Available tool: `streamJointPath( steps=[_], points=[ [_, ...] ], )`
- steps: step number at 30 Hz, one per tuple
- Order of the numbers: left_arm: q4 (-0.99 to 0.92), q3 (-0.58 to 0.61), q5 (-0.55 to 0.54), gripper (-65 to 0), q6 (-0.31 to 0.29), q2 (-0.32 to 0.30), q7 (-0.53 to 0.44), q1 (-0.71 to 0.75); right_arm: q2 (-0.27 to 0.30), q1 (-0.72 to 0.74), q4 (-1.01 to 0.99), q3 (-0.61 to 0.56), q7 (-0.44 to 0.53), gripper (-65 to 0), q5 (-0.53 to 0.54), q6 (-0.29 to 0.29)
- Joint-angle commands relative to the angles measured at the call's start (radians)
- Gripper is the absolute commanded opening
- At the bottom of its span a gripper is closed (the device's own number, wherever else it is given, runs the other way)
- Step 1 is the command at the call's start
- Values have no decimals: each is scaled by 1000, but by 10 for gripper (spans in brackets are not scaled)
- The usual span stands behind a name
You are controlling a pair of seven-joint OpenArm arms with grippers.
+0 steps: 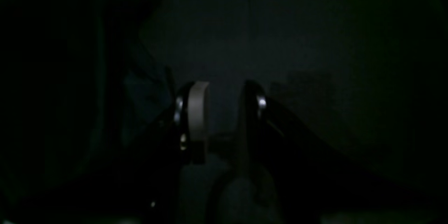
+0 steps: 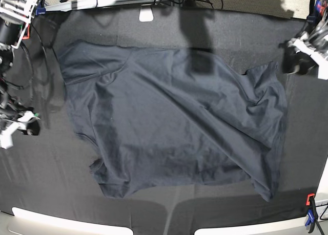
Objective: Layout the t-shirt on the table in an organized manner, then fold the t-shirt properly
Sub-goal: 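Lift the hem with both grippers and carry it toward the collar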
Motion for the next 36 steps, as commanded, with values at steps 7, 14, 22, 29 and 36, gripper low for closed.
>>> streamJointPath(
  steps=[7,14,22,29,36],
  points=[
    [90,43,69,-347,-11,57,-20,2,15,18,17,5,-19,-479,72,16],
    [90,50,98,-306,-11,61,-58,3,10,18,17,5,-25,-479,73,16],
    [90,50,200,-306,-11,150,-129,2,10,18,17,5,-25,-479,73,16],
    [83,50,274,-306,23,163,-159,-22,10,18,17,5,-25,-479,77,16],
    [-12,50,269,-306,22,170,-133,-76,10,18,17,5,-27,-479,99,16]
  ],
)
